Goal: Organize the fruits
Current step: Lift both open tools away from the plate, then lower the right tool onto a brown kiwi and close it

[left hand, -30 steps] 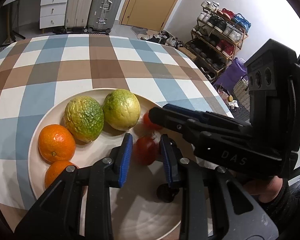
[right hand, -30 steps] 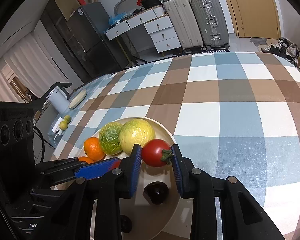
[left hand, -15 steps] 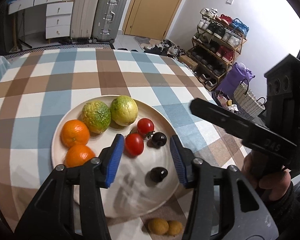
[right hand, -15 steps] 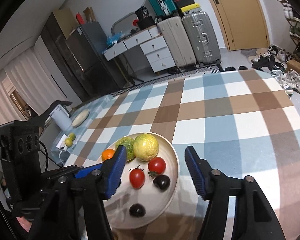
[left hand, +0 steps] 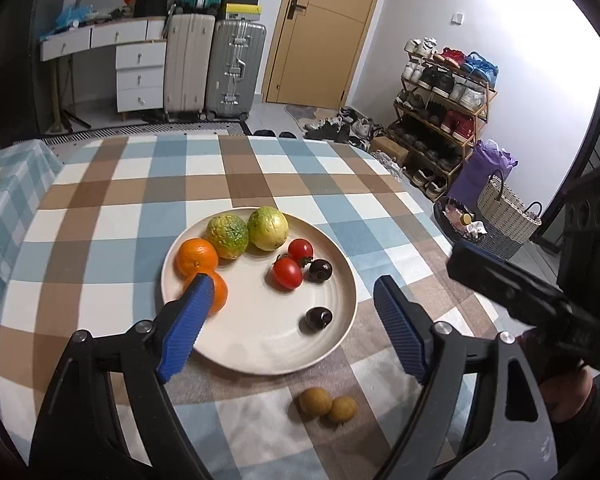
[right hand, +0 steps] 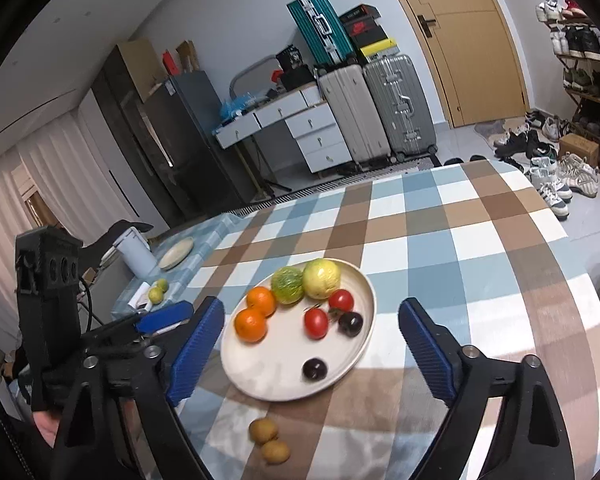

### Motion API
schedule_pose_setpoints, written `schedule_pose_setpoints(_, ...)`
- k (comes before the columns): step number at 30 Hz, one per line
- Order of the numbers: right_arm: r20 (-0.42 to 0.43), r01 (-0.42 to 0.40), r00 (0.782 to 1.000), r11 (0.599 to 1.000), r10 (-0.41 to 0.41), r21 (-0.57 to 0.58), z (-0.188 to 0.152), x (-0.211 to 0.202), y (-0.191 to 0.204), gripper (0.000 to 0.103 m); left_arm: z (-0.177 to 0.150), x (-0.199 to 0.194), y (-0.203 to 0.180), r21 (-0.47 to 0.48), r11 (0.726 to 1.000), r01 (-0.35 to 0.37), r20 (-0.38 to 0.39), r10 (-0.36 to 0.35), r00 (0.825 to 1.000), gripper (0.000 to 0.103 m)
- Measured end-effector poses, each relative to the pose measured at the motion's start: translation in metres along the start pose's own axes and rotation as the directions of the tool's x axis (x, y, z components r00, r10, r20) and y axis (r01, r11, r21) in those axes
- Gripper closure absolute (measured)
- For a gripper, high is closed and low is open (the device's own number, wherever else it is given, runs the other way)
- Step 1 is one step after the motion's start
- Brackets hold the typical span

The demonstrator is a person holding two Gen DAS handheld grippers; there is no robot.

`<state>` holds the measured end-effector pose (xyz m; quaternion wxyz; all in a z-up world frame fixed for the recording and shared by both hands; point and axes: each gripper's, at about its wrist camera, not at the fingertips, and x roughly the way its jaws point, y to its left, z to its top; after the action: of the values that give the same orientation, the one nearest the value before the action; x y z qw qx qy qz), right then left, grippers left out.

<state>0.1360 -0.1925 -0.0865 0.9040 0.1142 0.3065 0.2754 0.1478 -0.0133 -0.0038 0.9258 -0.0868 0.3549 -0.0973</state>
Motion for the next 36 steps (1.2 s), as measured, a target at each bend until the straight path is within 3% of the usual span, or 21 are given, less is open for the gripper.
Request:
schedule_pose_setpoints(7,0.017,0.001,1.0,1.0,0.0,-0.024,-0.027,-0.023,0.017,0.002,-0.02,-0.033,-0.001,0.007,1.0,-0.022,0.033,0.022,0.999,0.016)
schedule_pose_setpoints(10,0.023,-0.006,1.0,0.999,0.007,-0.039,-0.035,-0.031,0.024,0.001,-0.03,-0.042,0.001,-0.003,0.999,-0.034,0.049,0.034,0.998,0.003)
schedule_pose_setpoints(17,0.022,-0.037,0.999,0.996,0.039,-0.079,-0.056,-0.038,0.04,0.001,-0.061,-0.057,0.015,-0.037,0.997,-0.063,0.069,0.066,0.995,0.001)
schedule_pose_setpoints(23,-0.051,-0.066,0.997,0.995,0.062,-0.072,-0.076,-0.025,0.043,0.001,-0.092,-0.05,0.026,-0.032,0.995,-0.094,0.025,0.095,0.995,0.001)
schedule_pose_setpoints(30,-0.183,-0.035,0.983,0.997,0.023,-0.065,-0.103,0.002,0.043,0.001,-0.12,-0.043,0.041,-0.033,0.992,-0.125,0.026,0.126,0.992,0.001)
schedule_pose_setpoints(36,-0.23,-0.025,0.973,0.998,0.01,-0.063,-0.114,0.018,0.042,0.003,-0.135,-0.039,0.061,-0.07,0.989,-0.129,-0.017,0.128,0.992,0.001)
